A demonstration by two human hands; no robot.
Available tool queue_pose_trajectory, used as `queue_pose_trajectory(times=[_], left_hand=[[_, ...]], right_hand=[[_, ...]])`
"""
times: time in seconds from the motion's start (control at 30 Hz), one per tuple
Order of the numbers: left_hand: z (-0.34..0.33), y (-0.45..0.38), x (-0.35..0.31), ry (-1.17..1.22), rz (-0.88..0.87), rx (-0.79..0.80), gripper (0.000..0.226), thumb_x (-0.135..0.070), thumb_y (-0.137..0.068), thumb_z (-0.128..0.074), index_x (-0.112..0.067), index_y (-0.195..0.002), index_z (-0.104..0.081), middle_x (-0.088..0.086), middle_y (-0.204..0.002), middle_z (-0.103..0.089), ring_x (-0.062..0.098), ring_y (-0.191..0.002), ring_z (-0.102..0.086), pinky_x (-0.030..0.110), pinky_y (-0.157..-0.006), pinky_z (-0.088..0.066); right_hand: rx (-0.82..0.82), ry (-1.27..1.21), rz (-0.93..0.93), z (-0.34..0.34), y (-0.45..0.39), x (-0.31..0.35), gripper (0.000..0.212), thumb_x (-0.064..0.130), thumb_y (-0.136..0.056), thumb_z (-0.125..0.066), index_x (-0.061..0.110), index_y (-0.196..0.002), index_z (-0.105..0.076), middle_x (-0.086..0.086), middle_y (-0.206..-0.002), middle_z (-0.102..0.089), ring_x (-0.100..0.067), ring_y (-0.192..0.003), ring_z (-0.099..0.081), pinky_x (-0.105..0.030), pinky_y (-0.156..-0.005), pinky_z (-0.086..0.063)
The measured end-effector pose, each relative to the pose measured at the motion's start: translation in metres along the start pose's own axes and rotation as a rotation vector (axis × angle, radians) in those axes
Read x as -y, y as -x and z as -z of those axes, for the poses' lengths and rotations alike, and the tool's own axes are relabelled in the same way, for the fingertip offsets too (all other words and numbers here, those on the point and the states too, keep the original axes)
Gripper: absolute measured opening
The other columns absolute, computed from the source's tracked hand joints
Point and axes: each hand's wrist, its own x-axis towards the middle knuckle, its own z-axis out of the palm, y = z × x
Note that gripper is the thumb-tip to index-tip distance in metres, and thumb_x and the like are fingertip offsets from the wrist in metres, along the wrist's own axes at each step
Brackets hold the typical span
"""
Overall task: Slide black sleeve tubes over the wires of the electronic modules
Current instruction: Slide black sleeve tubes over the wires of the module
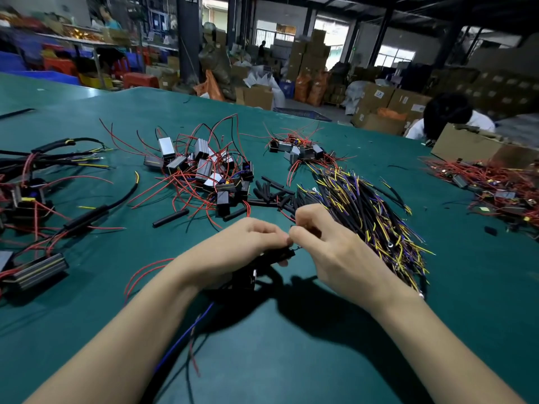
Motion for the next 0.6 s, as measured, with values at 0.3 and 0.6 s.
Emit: queue_pose_trajectory(times=[0.3, 0.6], left_hand=[[-0.0022, -0.0005, -0.0007, 0.088, -0.005, -0.080, 0.017, -0.021, -0.088, -0.062, -0.011, -0.076, -0.068, 0.001, -0.066, -0.068, 0.005, -0.058, -0.060, 0.009, -0.055, -0.045], [0.0027, 0.0017, -0.0042, -0.089, -0.103, -0.074, 0.020, -0.021, -0.092, -0.058, -0.007, -0.088, -0.071, 0.004, -0.076, -0.069, 0.010, -0.069, -0.059, 0.013, -0.065, -0.045]], right_hand=[[-0.013, -0.759, -0.497, -0.0037, 0.0032, -0.0058, 0.009, 0.005, -0.092, -0.058, 0.012, -0.088, -0.063, -0.001, -0.103, -0.057, -0.008, -0.087, -0.057, -0.017, -0.082, -0.042], [-0.057, -1.046, -0.634, -0.0004, 0.0042, -0.0062, 0.007, 0.004, -0.089, -0.062, 0.009, -0.085, -0.065, 0.000, -0.073, -0.063, -0.011, -0.068, -0.056, -0.023, -0.071, -0.045]])
